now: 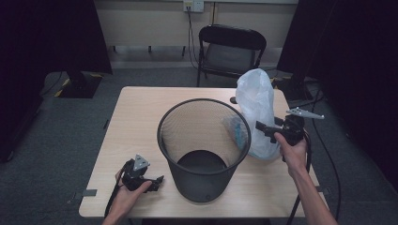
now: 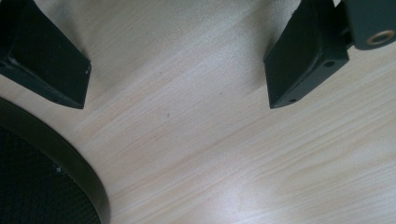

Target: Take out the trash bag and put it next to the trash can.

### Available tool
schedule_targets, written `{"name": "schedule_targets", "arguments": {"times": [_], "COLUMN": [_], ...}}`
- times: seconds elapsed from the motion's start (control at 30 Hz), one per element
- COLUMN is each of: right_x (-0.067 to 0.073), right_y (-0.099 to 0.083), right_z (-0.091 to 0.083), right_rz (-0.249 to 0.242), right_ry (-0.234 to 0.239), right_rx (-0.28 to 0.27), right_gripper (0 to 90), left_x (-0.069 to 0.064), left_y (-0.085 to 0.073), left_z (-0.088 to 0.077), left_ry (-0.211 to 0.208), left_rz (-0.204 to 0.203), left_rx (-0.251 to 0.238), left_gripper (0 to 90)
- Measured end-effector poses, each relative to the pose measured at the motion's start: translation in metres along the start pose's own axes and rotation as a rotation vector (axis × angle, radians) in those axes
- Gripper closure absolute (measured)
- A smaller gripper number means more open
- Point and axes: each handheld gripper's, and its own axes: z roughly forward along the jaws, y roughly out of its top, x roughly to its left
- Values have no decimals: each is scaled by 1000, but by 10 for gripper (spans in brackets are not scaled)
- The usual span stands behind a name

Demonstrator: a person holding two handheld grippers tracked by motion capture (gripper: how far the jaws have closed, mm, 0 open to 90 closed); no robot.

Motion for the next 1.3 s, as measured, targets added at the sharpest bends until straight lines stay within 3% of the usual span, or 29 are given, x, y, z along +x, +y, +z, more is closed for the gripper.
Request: {"name": "schedule_targets", "arguments": {"times": [0.23,0.53,0.7,0.8,1.07,1.3], "right_x": [-5,9,12,14,20,22], "right_y": [-23,-52,-68,-82,-114,-132], "right_z": [-15,-39,-44,-44,-35,-17], "right_rz": [17,-27,-35,-42,-64,-137], "right_ry": [2,17,16,19,5,-49], "right_rx": [-5,31,62,96,174,245], "right_gripper": [155,155,156,158,170,192], "left_x": [0,0,0,-2,-3,-6], "left_y": [0,0,0,-1,-1,-1], "left_z": [0,0,0,-1,-1,-1], "left_ry": [0,0,1,8,19,41], "left_rz": [-1,0,-3,-22,-22,-42], "left_rx": [0,0,-1,4,1,2], "left_gripper": [63,63,63,63,64,65]}}
